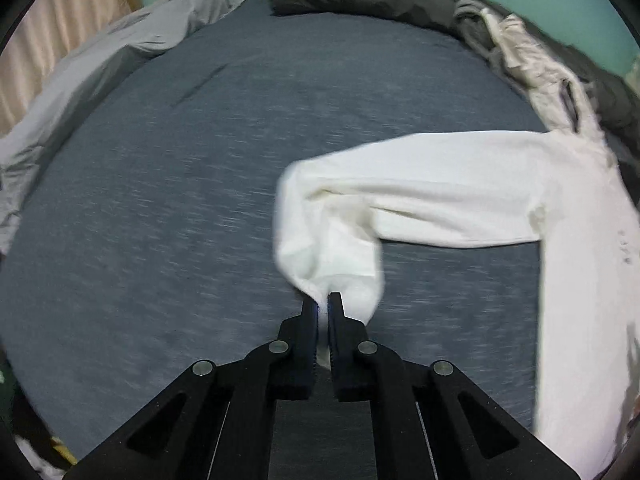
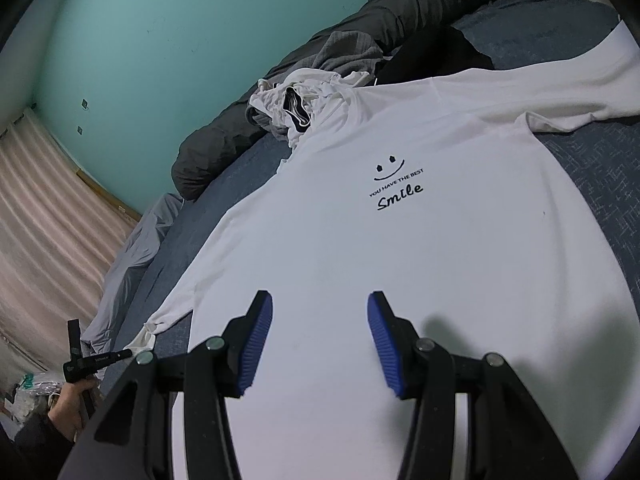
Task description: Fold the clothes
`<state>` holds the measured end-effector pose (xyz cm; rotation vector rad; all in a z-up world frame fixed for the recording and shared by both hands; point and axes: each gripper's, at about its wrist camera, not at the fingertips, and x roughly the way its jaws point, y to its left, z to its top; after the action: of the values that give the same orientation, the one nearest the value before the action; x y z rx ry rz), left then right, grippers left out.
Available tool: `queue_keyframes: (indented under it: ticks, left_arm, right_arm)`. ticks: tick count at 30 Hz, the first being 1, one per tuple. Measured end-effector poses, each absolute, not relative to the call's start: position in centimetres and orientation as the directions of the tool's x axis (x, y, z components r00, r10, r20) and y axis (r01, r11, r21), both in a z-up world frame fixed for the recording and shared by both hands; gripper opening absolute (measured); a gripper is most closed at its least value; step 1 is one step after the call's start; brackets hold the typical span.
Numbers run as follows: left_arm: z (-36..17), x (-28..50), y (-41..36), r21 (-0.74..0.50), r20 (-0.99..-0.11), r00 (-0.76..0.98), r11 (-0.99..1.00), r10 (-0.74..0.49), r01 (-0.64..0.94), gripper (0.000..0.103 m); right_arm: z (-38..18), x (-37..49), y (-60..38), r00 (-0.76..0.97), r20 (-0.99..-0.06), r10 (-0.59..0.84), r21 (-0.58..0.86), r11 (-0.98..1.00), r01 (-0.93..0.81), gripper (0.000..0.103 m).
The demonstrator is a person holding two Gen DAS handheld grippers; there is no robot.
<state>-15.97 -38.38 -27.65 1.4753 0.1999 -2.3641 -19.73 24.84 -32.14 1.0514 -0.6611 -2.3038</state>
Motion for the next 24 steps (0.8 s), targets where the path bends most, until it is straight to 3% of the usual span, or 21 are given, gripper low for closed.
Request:
queue_keyframes:
  ticks: [12, 16, 24]
  left_arm:
    - [-26.1, -14.5, -46.9, 0.251, -0.894, -0.242, -0.868, -0.378, 0.429, 0.008]
    - [-28.5, -13.5, -48.9, 0.154, -0.931, -0.216, -0.855, -0.293, 0.495, 0.016]
    - [-29.8, -10.7, -49.8, 0.058, -0.935, -0.265, -0.838, -0.236, 0.542, 0.019]
  right_arm:
    - [-32.8, -19.7, 24.1, -0.541, -0.551, -0.635, 0.608, -0.749, 0.261, 0.05]
    - [-33.0, -19.6, 23.7, -0.532, -0.557, -0.638, 0.605, -0.75, 0.266, 0.05]
    - [-33.3, -19.9, 24.0, -0.527, -0.559, -0.64, 0.619, -0.745, 0.25, 0.05]
